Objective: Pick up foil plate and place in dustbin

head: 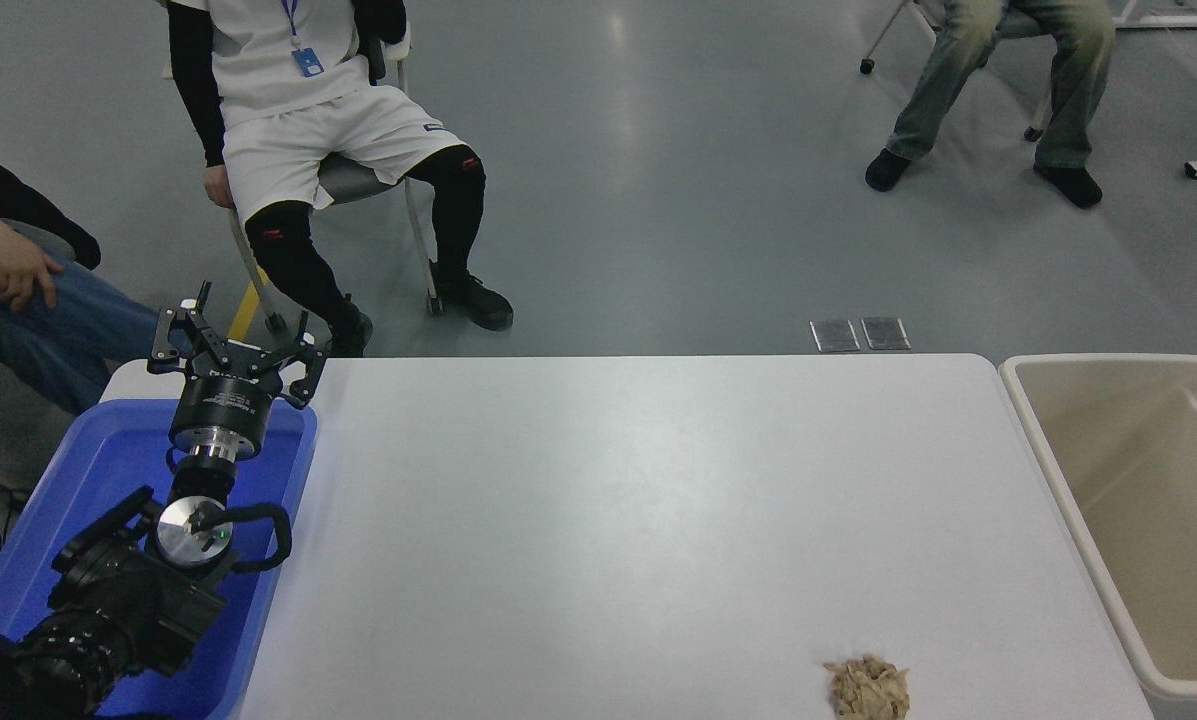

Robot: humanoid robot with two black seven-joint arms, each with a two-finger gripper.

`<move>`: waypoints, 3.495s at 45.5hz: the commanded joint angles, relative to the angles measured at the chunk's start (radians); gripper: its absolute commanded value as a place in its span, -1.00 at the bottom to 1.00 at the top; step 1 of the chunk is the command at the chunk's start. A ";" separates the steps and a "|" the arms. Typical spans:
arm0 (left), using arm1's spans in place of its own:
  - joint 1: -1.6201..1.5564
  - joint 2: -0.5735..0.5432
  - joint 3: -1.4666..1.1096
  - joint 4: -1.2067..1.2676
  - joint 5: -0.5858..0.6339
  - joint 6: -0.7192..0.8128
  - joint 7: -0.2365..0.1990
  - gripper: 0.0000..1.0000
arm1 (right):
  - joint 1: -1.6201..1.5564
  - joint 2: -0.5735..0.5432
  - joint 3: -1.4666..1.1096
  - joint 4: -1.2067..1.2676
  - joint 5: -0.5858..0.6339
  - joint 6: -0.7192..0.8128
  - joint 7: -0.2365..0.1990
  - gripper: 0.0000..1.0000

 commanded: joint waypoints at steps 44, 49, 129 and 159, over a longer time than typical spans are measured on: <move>0.000 0.000 -0.001 0.000 -0.001 0.000 0.000 0.98 | -0.917 0.597 0.399 -0.663 0.372 -0.542 0.002 -1.00; 0.000 0.000 -0.001 0.000 -0.001 0.000 0.000 0.98 | -0.937 0.617 0.437 -0.663 0.373 -0.601 0.002 -1.00; 0.000 0.000 -0.001 0.000 -0.001 0.000 0.000 0.98 | -0.972 0.646 0.542 -0.678 0.438 -0.827 -0.001 1.00; 0.000 0.000 -0.001 0.000 -0.001 0.000 0.000 0.98 | -0.621 0.338 0.356 -0.230 0.285 -0.675 -0.004 1.00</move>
